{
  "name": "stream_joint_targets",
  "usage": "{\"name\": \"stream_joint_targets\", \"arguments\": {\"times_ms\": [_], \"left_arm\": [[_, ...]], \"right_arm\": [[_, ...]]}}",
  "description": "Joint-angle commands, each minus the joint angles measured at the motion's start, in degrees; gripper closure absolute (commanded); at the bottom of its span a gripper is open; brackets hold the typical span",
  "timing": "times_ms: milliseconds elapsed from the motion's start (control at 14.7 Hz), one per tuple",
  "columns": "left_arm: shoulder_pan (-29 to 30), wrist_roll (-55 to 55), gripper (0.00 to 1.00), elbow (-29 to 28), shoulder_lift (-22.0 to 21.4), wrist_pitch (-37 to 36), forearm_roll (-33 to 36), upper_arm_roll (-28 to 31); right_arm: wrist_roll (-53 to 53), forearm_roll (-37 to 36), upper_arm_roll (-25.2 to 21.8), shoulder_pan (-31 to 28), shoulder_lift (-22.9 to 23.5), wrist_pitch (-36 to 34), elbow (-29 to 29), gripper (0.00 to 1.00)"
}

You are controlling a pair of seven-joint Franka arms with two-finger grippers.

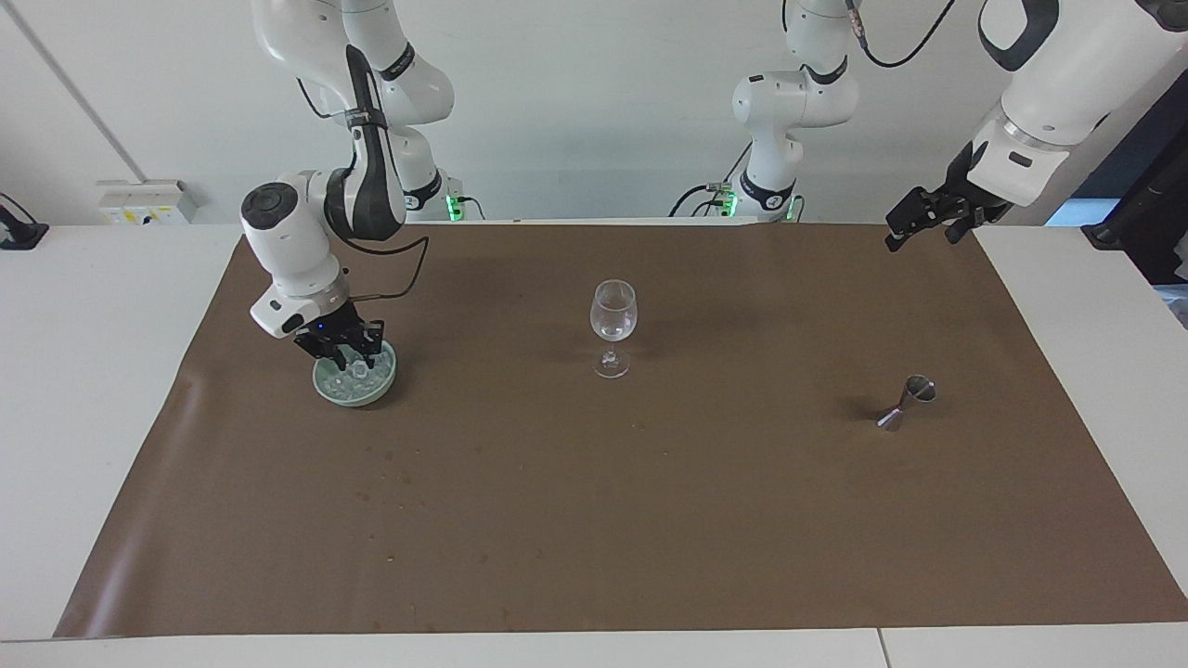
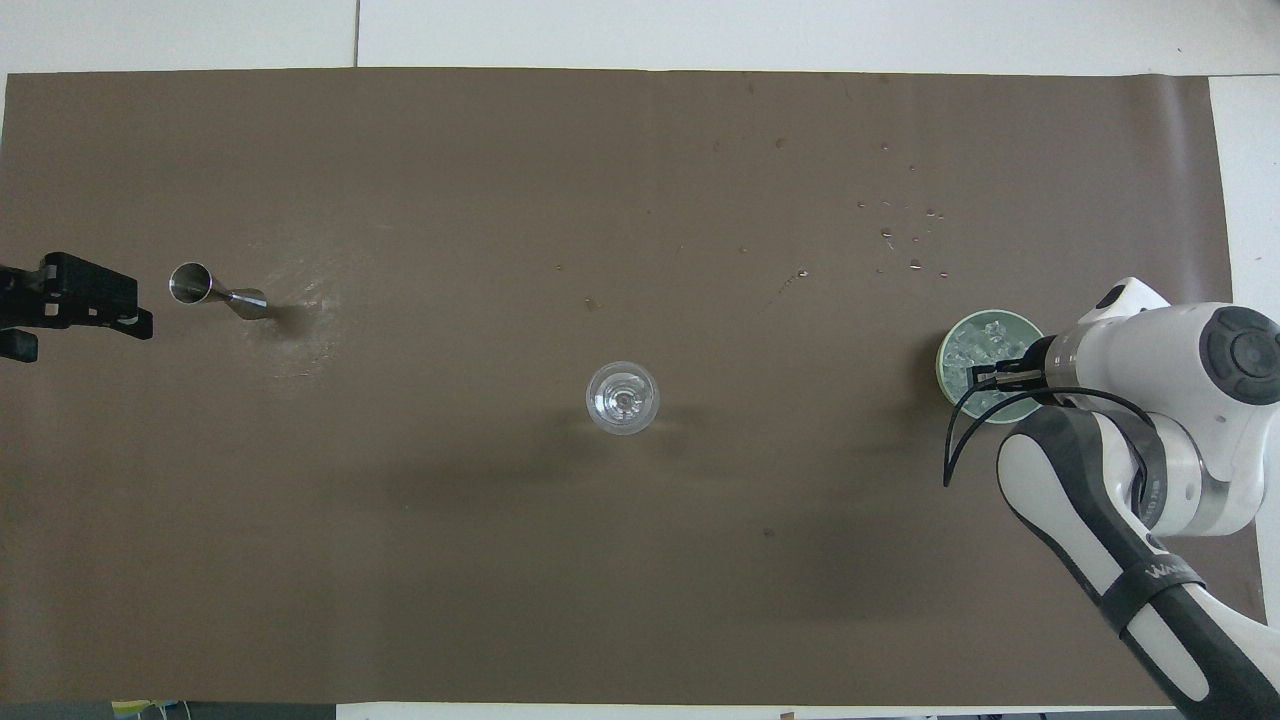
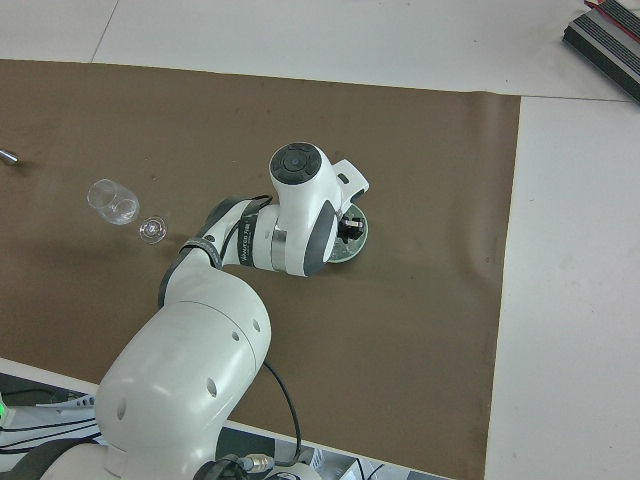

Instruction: Pour wine and add ice with both arms

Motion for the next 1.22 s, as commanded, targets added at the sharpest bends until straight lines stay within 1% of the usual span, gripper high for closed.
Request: {"name": "stream_joint_targets", "arguments": {"times_ms": [0, 204, 747, 950, 1086, 1154], "left_arm": [[-1.09, 1.12, 0.0, 1.7, 0.47, -1.18, 1.47, 0.68], [-0.92, 4.45, 0.0, 1.61, 0.39, -0.57, 3.75, 0.59], [-0.48, 4.19, 0.0, 1.17, -0.05, -0.39, 3.49, -0.2], [-0.39, 4.37, 0.0, -0.06, -0.49, 0.66, 3.41, -0.2], [-0.39, 4.37, 0.0, -0.76, -0.76, 1.02, 3.32, -0.2], [-0.39, 4.46, 0.0, -0.94, -0.93, 1.11, 3.32, -0.2]], "right_arm": [[-1.12, 0.65, 0.05, -0.18, -0.99, 0.95, -1.4, 0.52], [-1.12, 0.65, 0.05, -0.18, -1.08, 0.95, -1.49, 0.55], [-1.03, 0.65, 0.05, -0.18, -1.08, 1.13, -1.49, 0.55], [-0.86, 0.65, 0.05, -0.18, -1.08, 1.22, -1.49, 0.55], [-0.86, 0.65, 0.05, -0.27, -1.08, 1.22, -1.49, 0.6], [-0.86, 0.65, 0.05, -0.18, -1.08, 1.22, -1.49, 0.62]]}}
